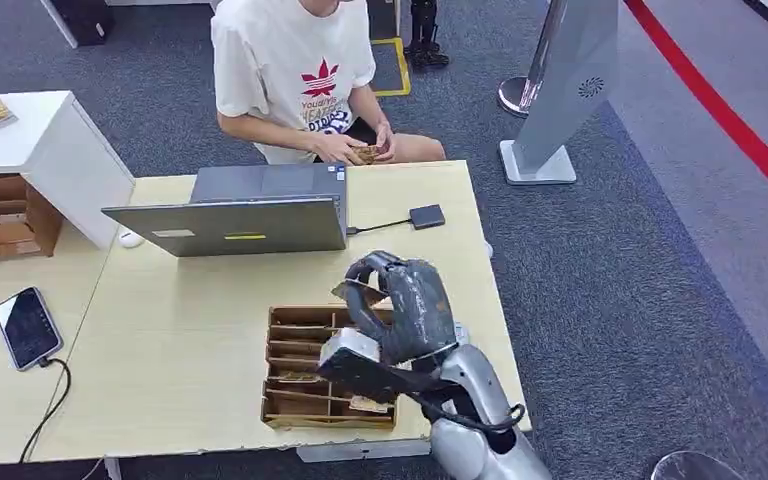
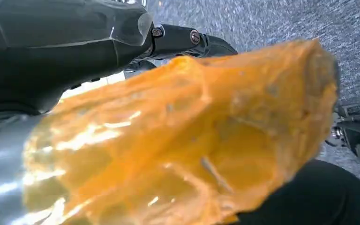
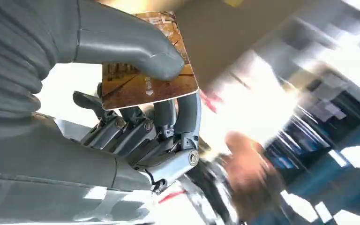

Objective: Pass the card to the sensor for recognition and then transmit it.

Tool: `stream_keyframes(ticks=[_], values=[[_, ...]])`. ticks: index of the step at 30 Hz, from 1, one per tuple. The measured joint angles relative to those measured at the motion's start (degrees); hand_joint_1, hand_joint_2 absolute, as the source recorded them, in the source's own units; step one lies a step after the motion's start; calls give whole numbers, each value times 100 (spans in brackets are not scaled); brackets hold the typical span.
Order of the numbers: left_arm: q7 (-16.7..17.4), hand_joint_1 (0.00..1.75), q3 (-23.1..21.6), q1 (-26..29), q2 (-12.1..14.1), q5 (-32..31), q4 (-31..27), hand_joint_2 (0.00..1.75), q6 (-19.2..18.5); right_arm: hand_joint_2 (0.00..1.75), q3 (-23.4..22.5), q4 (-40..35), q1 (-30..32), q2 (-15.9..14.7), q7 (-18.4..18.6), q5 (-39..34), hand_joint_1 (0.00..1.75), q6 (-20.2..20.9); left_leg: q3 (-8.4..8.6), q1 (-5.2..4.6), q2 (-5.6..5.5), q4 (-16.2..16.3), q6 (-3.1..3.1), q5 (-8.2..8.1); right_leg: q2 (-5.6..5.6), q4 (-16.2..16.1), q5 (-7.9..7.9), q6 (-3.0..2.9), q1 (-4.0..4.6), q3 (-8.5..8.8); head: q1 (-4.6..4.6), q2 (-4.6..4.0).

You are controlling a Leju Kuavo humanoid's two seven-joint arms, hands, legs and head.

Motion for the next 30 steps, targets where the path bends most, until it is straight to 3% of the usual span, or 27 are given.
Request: stream_keyframes(ticks=[3, 8, 20, 24, 30], values=[[-17, 0, 81, 17, -11, 33, -2, 0, 7, 175, -192, -983, 263, -203, -365, -550, 175, -159, 0, -1, 2, 0, 1, -2, 1, -2, 0, 0, -1, 1, 0, 0], [-57, 0, 144, 18, -15, 48, -2, 0, 7, 175, -420, -1832, 584, -387, -686, -932, 175, -148, 2, 0, 2, 0, 1, -2, 1, -2, 0, 0, 0, 1, 0, 0], [-81, 0, 251, 21, -20, 50, -4, 0, 44, 175, -559, -2210, 759, -513, -839, -1345, 175, 48, 3, 0, 3, -1, -1, 0, 3, 0, 1, 0, 1, 3, -2, 0], [-109, 0, 258, 21, -20, 48, -4, 0, 63, 175, -572, -2212, 760, -533, -909, -1840, 175, 331, 2, 0, 3, -1, 0, -1, 3, 0, 0, 0, 0, 3, 0, 0], [-133, 0, 258, 18, -20, 6, -4, 0, 101, 175, -599, -2142, 732, -575, -1108, -3615, 175, 1564, 3, 1, 3, -1, -1, -1, 2, 0, 0, 0, 1, 3, -2, 0]])
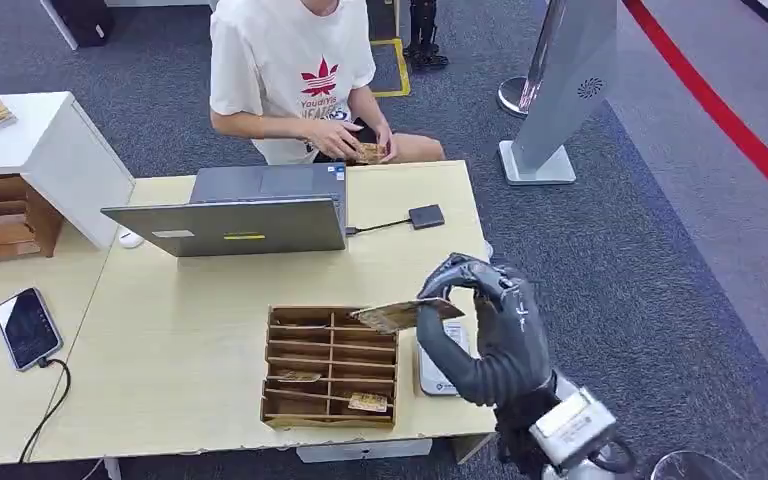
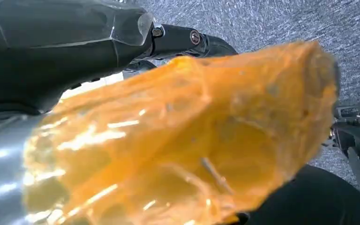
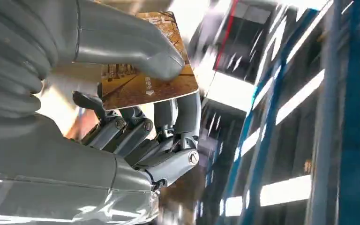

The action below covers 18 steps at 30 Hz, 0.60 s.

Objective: Pass the card to the sensor for recognition and then transmit it.

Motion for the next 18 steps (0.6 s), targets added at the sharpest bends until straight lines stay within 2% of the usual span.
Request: stream_keyframes(ticks=[2, 5, 13, 18], values=[[-17, 0, 0, -1, 2, -15, 0, 0, 7, 175, -26, 46, -17, -13, -48, -397, 175, 297, 0, 0, 0, 0, 0, 0, 0, 0, 0, 0, 0, 0, 0, 0], [-30, 0, 0, -4, 4, -17, 0, 0, 11, 175, -50, 129, -34, -26, -68, -154, 175, 244, 0, 0, 0, 0, 0, 0, 0, 0, 0, 0, 0, 1, 2, 0], [-41, 0, 2, -6, 4, -24, 0, 0, 22, 175, -55, 262, -57, -37, -22, -351, 175, 445, 0, 0, 0, 0, 0, 0, 0, 0, 0, 0, 0, 1, 2, 0], [-41, 0, 2, -6, 7, -48, 0, 0, 26, 175, -52, 354, -145, -37, 0, -154, 175, 395, 0, 0, 0, 0, 0, 0, 0, 0, 0, 0, 0, 1, 0, 0]])
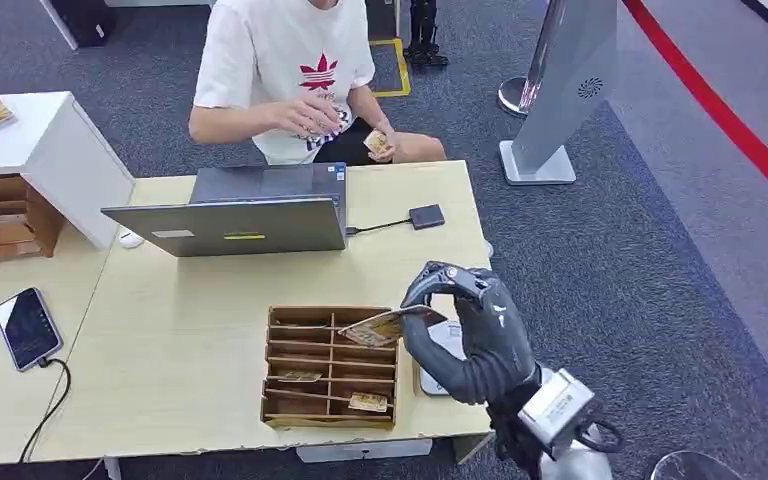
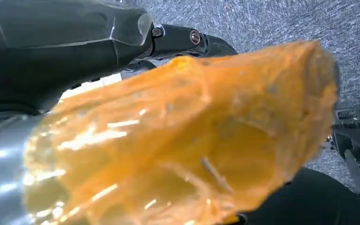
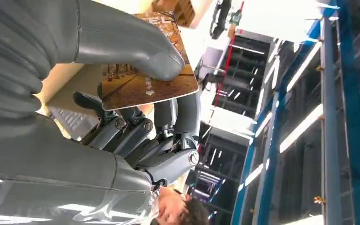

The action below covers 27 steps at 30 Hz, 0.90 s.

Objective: Pass the card to the sensor for recognition and then transmit it.

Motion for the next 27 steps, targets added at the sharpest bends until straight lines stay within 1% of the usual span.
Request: stream_keyframes(ticks=[3, 8, 13, 19, 27], values=[[-4, 0, 0, -1, 0, -44, 0, 0, 0, 175, 7, 112, -149, 0, 57, 46, 175, 0, 0, 0, 0, 0, 0, 1, 0, 0, 1, 0, 0, 1, 0, 0], [-7, 0, -2, -15, 7, -173, 0, 0, -11, 175, 33, 479, -610, 20, 343, 28, 175, 70, 1, 0, 0, 0, 1, 3, 1, 0, 4, 0, 0, 3, 2, 0], [-9, 0, -26, -54, 22, -348, 2, 0, -33, 175, 35, 1170, -1280, 171, 711, -13, 175, 136, 2, 0, 1, 1, 0, 7, 1, 2, 5, -1, 0, 3, 0, 0], [0, 0, -113, -65, 50, -478, 2, 0, -50, 175, 33, 1992, -1881, 369, 983, 4, 175, 127, 1, 0, 0, 1, 0, 7, 2, 3, 5, -1, 0, 2, 0, 0], [44, 0, -295, -100, 72, -627, 2, 0, -90, 175, -63, 3139, -2596, 630, 1298, 295, 175, -140, 1, 0, 0, 1, 0, 7, 1, 3, 6, -1, 0, 2, 2, 0]])
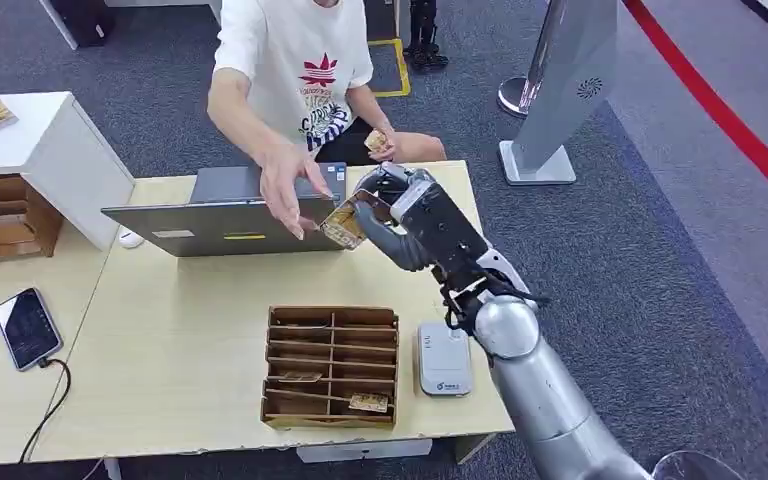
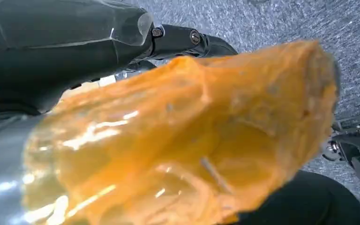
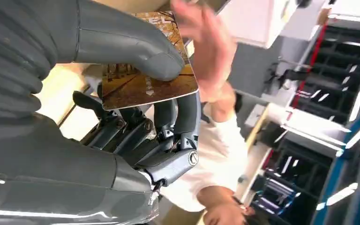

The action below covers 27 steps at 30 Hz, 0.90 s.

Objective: Pass the card to the sensor for recognition and then transmit it.

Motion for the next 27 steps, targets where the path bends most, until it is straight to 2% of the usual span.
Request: stream_keyframes(ticks=[7, 16, 17, 18, 19, 27], values=[[44, 0, -105, -18, 13, -72, 0, 0, -50, 175, -9, 743, -408, 254, 221, 426, 175, -111, 0, 0, 0, 0, 0, 0, 0, 1, 0, 0, 0, -1, -2, 0], [61, 0, -166, -41, 15, -83, 0, 0, -66, 175, 4, 1270, -666, 581, 258, 555, 175, -22, 0, 0, -1, 0, 0, 0, -1, 1, 0, 0, 0, -1, 0, 0], [61, 0, -170, -41, 15, -83, 0, 0, -66, 175, 7, 1296, -669, 605, 258, 555, 148, -9, -1, 0, -1, 0, 0, 0, -1, 1, 0, 0, 0, -1, 0, 0], [61, 0, -170, -41, 17, -79, 0, 0, -66, 175, 9, 1304, -669, 623, 251, 553, 24, 29, -1, 0, -2, 0, 0, 0, -1, 1, 0, 0, 0, -1, 0, 0], [61, 0, -170, -40, 17, -74, 0, 0, -66, 0, 13, 1318, -668, 643, 236, 500, 0, 105, -2, 0, -2, 0, 0, 0, -1, 1, 0, 0, 0, -1, 2, 0], [55, 0, -173, -39, 17, 15, 0, 0, -59, 0, 346, 1123, -465, 754, -33, -396, 0, 877, -1, 1, -2, 0, 0, -1, 0, 1, -1, 0, 1, -3, 0, 0]])
